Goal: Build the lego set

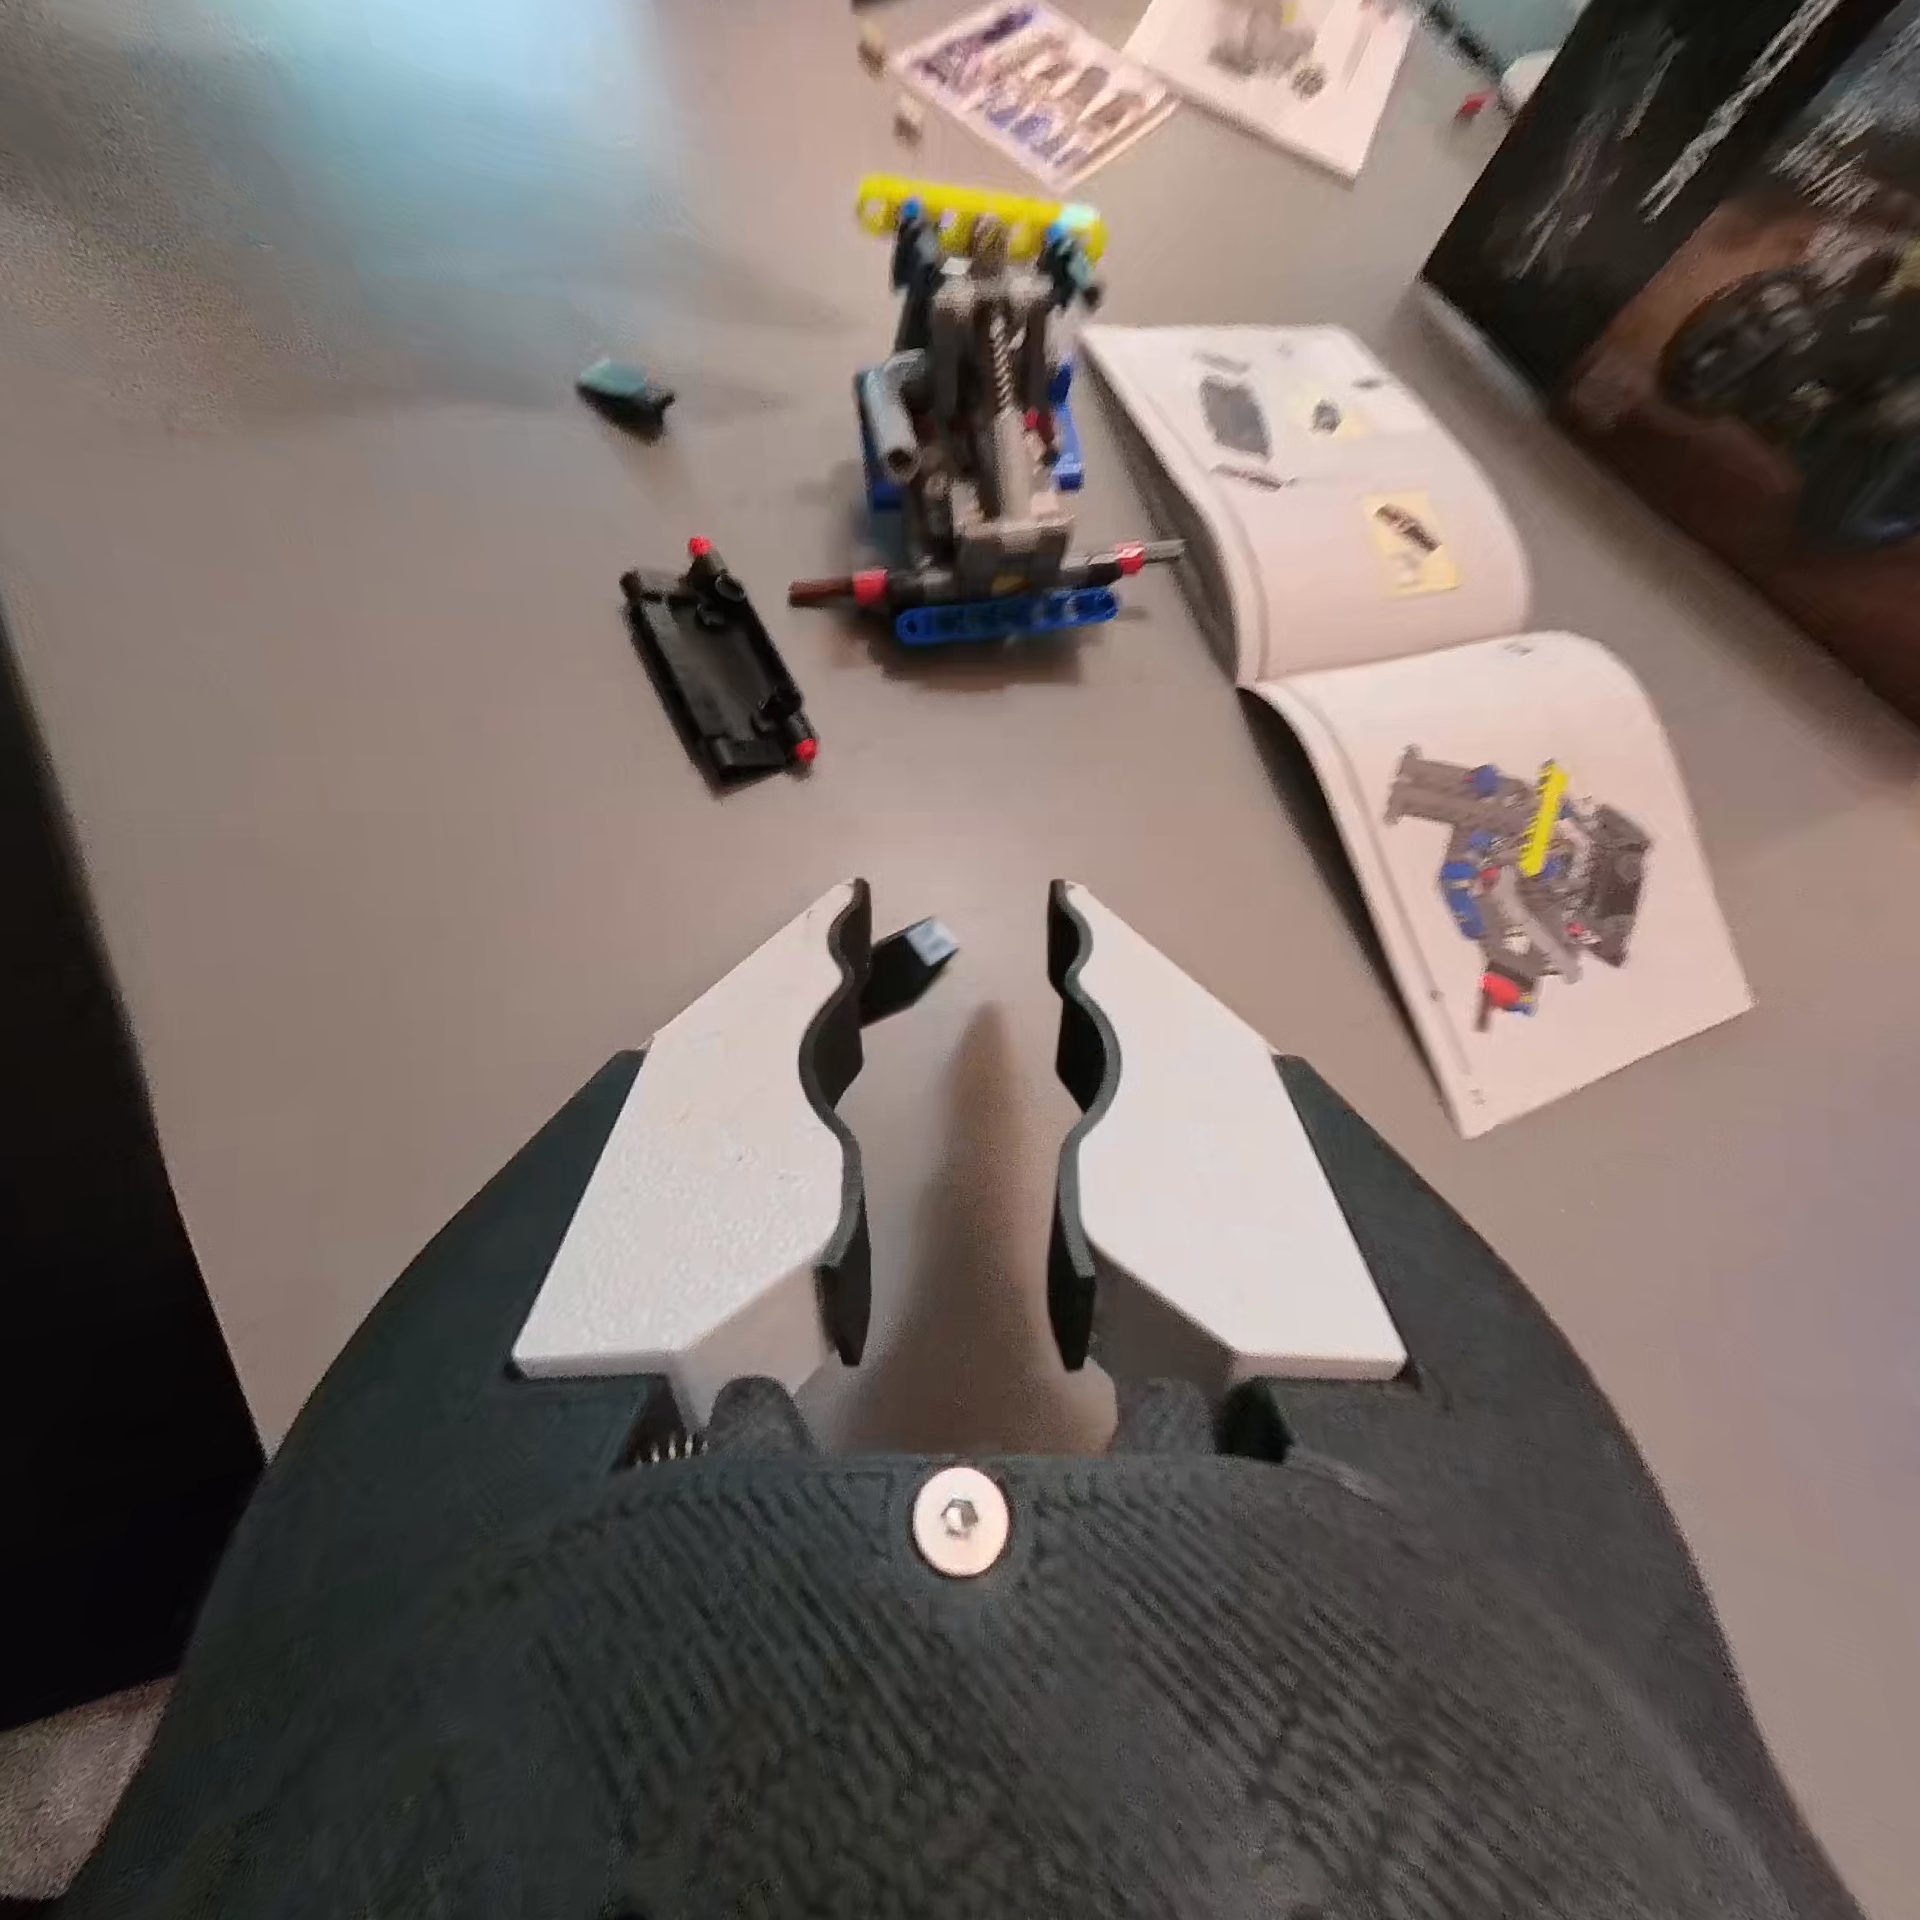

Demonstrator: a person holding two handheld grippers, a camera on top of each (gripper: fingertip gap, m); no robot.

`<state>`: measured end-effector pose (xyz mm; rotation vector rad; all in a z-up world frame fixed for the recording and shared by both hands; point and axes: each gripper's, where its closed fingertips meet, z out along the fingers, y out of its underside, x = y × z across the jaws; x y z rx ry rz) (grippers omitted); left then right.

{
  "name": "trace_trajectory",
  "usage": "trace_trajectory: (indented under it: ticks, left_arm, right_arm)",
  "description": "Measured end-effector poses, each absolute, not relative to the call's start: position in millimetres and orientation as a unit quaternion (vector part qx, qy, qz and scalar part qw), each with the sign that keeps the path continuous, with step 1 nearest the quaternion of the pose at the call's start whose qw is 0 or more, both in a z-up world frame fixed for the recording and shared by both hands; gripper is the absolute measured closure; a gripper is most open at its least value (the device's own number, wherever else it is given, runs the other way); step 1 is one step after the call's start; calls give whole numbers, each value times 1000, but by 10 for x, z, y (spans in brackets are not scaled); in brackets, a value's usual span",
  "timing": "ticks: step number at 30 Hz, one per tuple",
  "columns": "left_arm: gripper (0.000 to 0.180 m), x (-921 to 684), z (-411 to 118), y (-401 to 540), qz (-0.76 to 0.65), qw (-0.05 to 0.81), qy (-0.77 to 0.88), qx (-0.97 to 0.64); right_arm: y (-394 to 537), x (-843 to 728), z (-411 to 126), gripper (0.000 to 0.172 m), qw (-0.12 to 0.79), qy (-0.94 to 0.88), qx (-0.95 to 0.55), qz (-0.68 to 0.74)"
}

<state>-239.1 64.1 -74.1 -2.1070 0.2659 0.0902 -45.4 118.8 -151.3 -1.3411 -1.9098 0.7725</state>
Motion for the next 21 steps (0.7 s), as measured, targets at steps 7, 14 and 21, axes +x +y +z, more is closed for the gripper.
trace_trajectory:
  ticks: [7, 14, 21]
  left_arm:
    - [145, -3924, -97, 1453, 150, 456, 106, -871]
    - [142, -4068, -1079, 963, -3, 279, 148, -949]
    - [134, -4024, -1797, 585, -1, 180, 163, -970]
  right_arm:
    - [1679, -360, -1243, 140, 433, -679, -542, 239]
    - [1871, -96, -1350, 140, 473, -627, -575, 229]
    - [1871, -363, -1274, 139, 476, -651, -543, 233]
